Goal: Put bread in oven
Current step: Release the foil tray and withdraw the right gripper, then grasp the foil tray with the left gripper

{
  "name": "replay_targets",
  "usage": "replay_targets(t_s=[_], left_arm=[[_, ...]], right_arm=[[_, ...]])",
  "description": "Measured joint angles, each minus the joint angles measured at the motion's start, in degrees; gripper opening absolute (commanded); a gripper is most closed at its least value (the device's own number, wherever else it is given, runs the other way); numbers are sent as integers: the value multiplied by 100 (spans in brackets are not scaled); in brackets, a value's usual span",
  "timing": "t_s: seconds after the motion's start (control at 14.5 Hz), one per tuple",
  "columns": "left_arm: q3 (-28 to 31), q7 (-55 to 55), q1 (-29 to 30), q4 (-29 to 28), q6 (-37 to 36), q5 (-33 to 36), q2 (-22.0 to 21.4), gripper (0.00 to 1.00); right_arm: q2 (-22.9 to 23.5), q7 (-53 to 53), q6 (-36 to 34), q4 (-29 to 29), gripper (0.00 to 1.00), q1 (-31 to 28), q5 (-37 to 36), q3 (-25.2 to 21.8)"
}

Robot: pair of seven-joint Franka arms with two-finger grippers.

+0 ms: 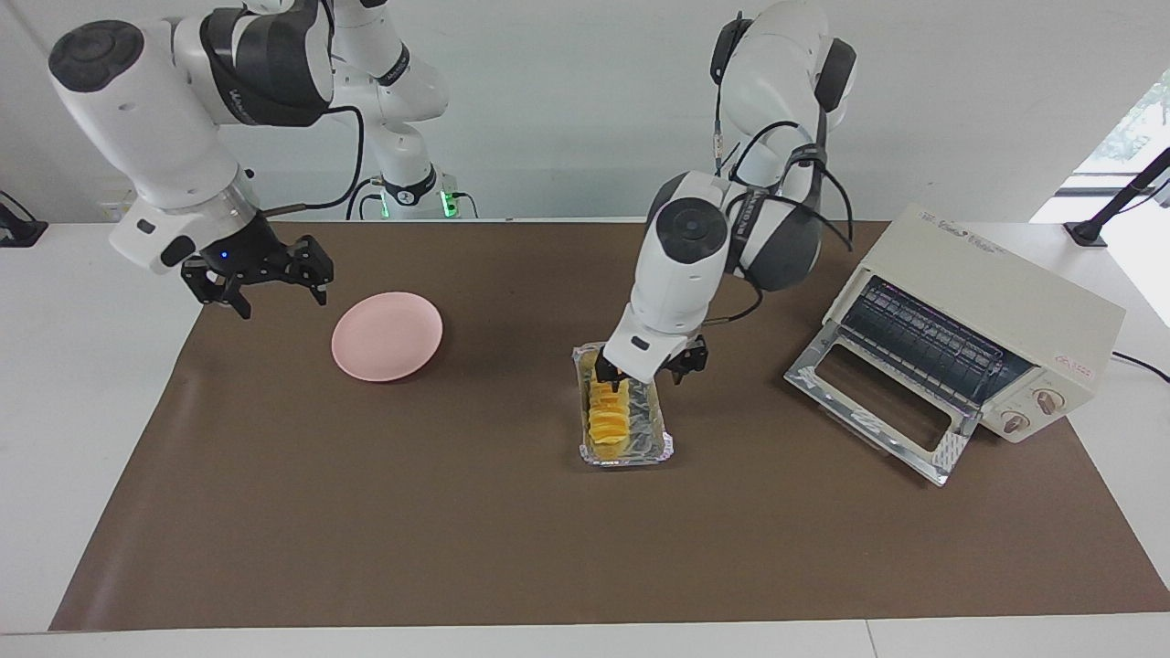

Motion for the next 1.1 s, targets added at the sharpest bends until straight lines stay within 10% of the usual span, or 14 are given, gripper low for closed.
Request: replay_targets(t_s=[0.34,1.1], left_arm=[[193,-748,-856,9,354,43,276,98],[295,-775,-895,-193,938,159,712,60]], right_arm=[[-346,0,-390,-81,100,-73,0,-1],[-893,0,-300,-742,100,-158,-165,2]])
